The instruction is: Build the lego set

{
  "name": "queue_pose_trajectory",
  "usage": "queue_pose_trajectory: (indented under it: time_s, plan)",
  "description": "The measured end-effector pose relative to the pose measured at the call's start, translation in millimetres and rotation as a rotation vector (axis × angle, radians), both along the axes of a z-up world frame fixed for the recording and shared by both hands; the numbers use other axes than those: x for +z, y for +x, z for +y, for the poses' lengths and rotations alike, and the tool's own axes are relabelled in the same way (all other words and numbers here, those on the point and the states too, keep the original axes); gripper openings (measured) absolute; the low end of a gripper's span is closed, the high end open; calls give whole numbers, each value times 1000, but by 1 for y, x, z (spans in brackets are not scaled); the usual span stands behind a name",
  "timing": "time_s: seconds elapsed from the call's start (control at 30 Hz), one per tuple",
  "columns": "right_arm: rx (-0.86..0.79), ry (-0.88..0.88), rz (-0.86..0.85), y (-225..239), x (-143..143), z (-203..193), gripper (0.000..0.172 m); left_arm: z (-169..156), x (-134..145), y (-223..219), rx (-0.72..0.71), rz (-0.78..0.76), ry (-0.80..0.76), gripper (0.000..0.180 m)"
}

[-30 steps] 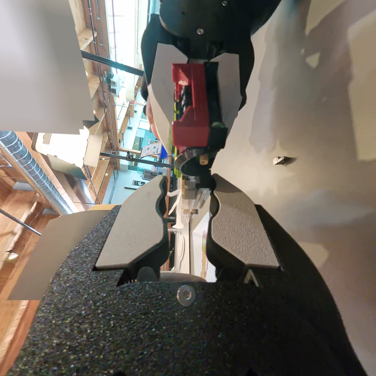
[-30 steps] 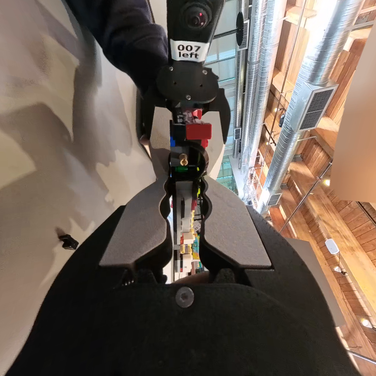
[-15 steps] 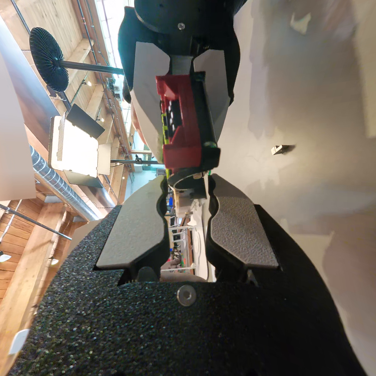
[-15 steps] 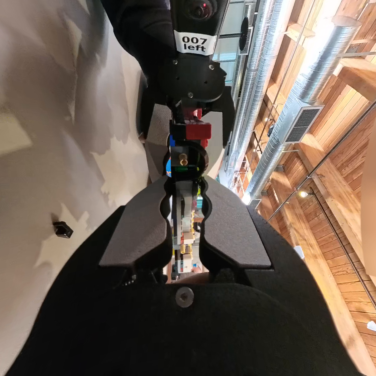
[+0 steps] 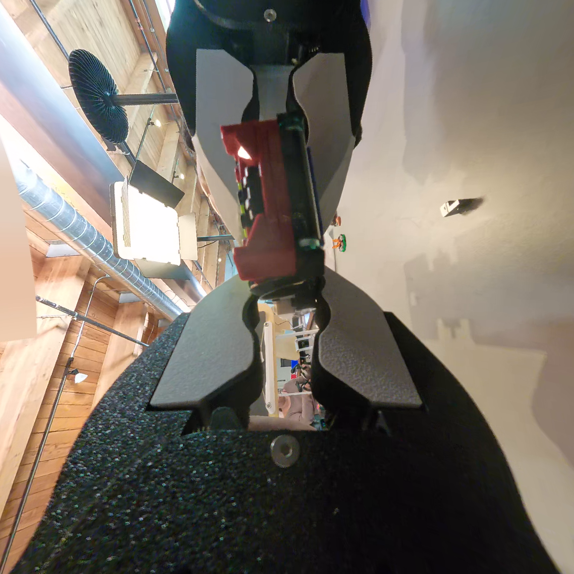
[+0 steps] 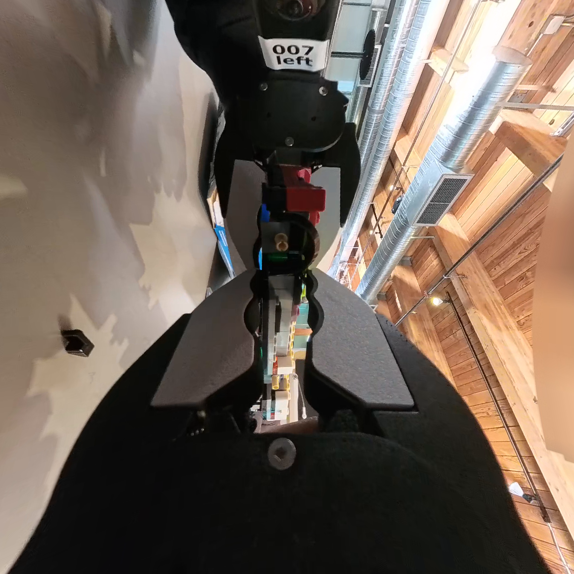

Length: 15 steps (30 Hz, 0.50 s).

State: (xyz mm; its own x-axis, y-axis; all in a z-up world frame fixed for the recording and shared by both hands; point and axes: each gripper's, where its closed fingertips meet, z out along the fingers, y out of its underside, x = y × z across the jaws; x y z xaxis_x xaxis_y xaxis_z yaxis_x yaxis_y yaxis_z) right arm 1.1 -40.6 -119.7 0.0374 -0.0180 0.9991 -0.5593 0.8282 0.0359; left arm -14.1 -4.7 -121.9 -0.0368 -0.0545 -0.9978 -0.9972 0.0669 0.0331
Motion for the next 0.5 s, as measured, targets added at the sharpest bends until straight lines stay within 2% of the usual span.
queue_pose_trajectory:
  time_s: [0.5]
  plan:
    - [9,-5,-6,0,1,1,27,2,-1,-1,16,13,-16,30]
